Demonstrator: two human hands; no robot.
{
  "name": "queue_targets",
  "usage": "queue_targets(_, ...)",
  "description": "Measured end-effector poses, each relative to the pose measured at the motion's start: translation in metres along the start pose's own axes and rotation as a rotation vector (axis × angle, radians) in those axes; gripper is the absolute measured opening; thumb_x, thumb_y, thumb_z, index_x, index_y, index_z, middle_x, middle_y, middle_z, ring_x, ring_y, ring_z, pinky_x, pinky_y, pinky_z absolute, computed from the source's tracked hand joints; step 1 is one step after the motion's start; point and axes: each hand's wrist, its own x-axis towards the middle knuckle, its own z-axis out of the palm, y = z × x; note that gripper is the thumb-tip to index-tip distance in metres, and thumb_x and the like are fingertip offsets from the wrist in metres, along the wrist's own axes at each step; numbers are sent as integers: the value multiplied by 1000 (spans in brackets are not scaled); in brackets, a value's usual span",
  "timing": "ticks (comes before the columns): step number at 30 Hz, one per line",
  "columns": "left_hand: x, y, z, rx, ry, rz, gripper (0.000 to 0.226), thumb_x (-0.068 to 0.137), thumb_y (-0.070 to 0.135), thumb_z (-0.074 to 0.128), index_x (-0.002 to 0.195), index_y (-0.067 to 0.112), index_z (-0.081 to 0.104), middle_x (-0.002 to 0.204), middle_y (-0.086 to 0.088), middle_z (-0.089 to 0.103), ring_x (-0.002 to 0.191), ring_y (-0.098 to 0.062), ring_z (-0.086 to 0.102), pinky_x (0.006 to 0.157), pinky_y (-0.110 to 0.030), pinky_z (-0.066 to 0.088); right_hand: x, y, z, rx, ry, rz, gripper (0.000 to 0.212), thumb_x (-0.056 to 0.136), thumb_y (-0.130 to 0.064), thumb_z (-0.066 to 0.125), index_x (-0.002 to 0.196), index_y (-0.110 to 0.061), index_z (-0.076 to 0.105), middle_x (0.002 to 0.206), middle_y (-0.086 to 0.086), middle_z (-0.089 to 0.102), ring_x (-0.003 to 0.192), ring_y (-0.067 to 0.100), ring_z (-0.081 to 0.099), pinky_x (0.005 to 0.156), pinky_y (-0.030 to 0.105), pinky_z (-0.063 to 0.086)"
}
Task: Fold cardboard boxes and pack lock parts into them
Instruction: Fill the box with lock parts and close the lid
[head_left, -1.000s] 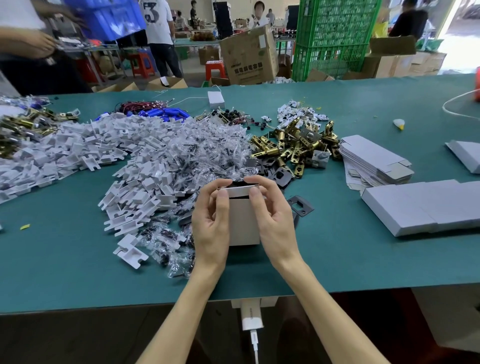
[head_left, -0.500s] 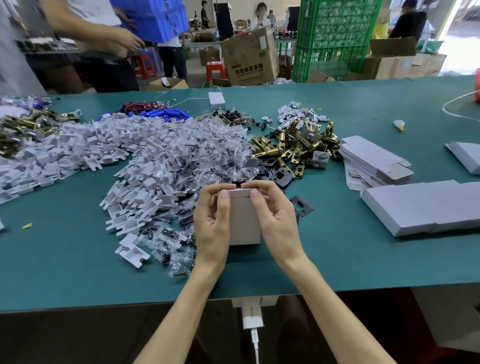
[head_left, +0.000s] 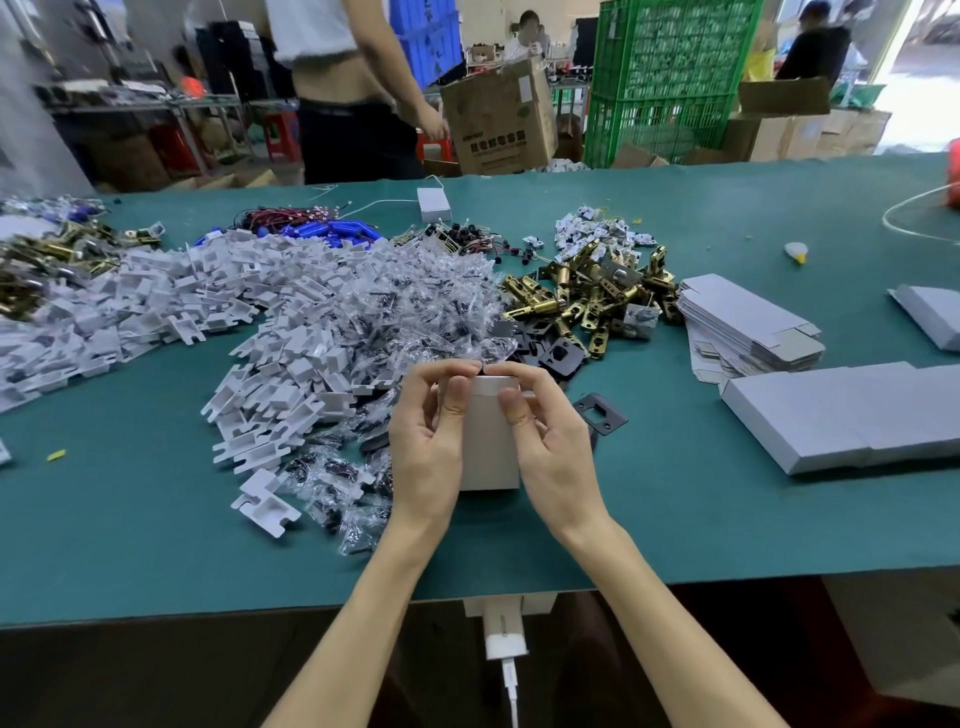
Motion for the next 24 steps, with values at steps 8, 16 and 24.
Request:
queue_targets(8, 0, 3, 1, -35, 22, -75, 7, 104, 21, 61, 108, 17, 64, 101, 2, 72, 81, -4, 68, 63, -19, 55, 5, -11, 1, 65, 27, 68, 13, 105, -29, 57, 103, -34, 69, 101, -10, 73, 90, 16, 68, 78, 51, 58)
queue_targets(16, 3, 3, 4, -7, 25, -71, 8, 103, 19, 65, 109, 15, 63, 105, -3, 71, 84, -7, 69, 64, -21, 56, 10, -12, -1, 54, 24, 82, 12, 104, -31, 58, 102, -34, 69, 98, -5, 73, 94, 22, 67, 85, 54, 55)
queue_targets(24, 0, -2, 1, -52, -1, -64, 9, 104, 20, 61, 110, 13, 63, 108, -6, 72, 90, -14, 69, 72, -28, 60, 4, -4, -3, 34, -18, 11, 15, 107, -33, 53, 113, -33, 67, 112, -11, 72, 99, 16, 67, 84, 48, 57)
